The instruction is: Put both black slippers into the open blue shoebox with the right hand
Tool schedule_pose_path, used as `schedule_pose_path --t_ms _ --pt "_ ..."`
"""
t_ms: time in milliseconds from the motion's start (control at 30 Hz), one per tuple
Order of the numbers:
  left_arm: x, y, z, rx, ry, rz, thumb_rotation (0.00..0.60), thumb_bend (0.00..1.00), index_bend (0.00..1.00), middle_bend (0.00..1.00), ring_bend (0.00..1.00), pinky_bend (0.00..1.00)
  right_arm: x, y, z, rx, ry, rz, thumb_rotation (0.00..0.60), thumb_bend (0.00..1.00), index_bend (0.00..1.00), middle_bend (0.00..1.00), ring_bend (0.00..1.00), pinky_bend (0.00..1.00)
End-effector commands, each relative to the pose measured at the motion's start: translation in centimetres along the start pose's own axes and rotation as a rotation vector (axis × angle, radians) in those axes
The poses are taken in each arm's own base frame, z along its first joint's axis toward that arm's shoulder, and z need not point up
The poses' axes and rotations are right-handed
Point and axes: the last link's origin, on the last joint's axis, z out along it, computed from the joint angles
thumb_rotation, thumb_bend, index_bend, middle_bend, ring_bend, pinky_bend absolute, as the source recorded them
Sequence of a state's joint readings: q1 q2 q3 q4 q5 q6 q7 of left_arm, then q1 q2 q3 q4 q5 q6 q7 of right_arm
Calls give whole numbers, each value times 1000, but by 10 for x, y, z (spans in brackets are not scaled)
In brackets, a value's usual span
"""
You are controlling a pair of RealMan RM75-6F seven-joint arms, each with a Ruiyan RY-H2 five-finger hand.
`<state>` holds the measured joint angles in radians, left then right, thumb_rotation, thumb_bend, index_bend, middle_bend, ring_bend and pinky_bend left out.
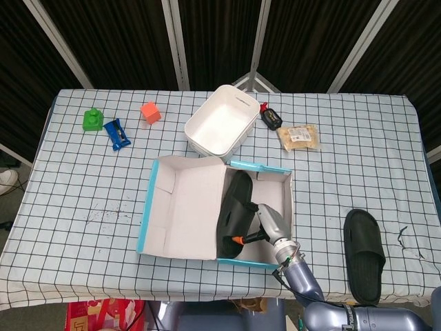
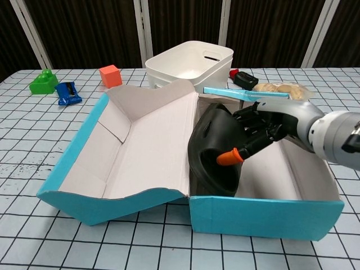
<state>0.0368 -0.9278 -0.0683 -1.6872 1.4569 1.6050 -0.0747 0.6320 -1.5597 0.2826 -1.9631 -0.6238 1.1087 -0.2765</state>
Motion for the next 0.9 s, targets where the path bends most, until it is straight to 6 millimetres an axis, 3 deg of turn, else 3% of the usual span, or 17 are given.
schedule_pose_path --t_ms 33,400,733,833,900 --pt "0 0 0 1 -1 0 600 370 28 0 0 30 -6 7 1 3 -8 -40 600 268 662 337 333 137" --pt "-1 1 -1 -4 -3 4 600 370 28 0 0 30 -12 24 1 10 15 -150 600 269 664 337 333 137" --pt "-1 2 -1 -5 -4 5 600 370 28 0 0 30 -17 27 1 22 21 -224 600 270 663 337 322 126" --pt "0 1 0 -4 -2 3 600 370 28 0 0 30 -20 23 -1 34 -5 -208 600 270 621 337 304 111" --pt "-1 1 0 -4 -2 3 600 370 28 0 0 30 -20 20 -2 43 -14 -203 600 270 531 336 293 103"
